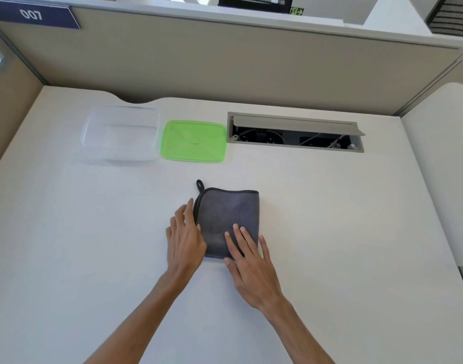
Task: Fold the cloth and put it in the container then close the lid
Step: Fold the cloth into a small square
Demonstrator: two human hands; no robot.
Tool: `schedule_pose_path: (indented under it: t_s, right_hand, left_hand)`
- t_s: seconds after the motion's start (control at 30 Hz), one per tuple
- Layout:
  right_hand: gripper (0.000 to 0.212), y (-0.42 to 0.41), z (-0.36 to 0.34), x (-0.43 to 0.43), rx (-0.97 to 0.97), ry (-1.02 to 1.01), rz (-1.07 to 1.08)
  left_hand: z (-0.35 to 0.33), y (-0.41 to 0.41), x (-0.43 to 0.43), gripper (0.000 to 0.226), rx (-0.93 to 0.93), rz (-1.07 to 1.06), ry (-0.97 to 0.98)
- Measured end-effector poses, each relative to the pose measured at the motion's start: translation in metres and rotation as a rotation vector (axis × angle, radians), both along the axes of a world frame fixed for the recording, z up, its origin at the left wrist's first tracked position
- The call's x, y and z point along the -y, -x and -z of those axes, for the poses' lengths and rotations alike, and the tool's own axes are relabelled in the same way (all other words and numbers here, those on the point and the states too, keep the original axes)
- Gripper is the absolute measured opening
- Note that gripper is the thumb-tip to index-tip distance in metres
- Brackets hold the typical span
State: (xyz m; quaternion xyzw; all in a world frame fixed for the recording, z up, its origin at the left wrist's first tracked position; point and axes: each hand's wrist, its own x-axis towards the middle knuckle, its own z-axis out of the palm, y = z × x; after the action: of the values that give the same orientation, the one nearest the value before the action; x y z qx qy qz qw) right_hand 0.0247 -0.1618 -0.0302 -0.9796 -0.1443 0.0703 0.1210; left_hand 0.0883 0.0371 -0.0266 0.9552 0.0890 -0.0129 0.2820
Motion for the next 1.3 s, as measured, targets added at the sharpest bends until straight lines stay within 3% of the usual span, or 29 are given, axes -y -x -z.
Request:
schedule_pose_path:
  t_s: [0.13,0.23,0.57,0.73,0.83,0.93,1.13,1.3]
  right_hand:
    - [0.062,-0.026,-0.012,-0.004,0.065,-0.071,0.112]
    - [0.064,-0.055,-0.004,-0.005,0.126,-0.020,0.221]
    - [0.071,-0.075,0.013,0.004,0.066,0.054,0.280]
    - [0.088,-0.045,-0.021,-0.002,-0.127,-0.237,0.753]
    - [0.069,-0.035,-0.032,0.004,-0.416,-0.354,0.877]
    - [0.041,-0.037,-0.033,0.013,-0.526,-0.414,0.885]
    - [0.017,-0.065,-0.042,0.041,-0.537,-0.330,0.841]
    - [0.013,-0.100,-0.048,0.051,-0.391,-0.193,0.761]
  left_hand:
    - [0.005,-0.005,0.000,0.067,0.208,0.317,-0.230]
    - [0.018,-0.011,0.002,0.060,0.204,0.453,-0.304]
    - [0.037,0.009,-0.001,0.068,0.069,0.369,-0.257]
    - [0.016,-0.008,0.000,0.064,0.097,0.366,-0.263]
    - [0.001,-0.045,0.001,0.060,0.133,0.449,-0.226]
    - [-0.005,-0.081,0.005,0.063,0.071,0.608,-0.259]
    - [-0.008,-0.087,0.003,0.048,-0.005,0.613,-0.346]
    - [-0.019,-0.061,0.000,0.037,-0.158,0.462,-0.342]
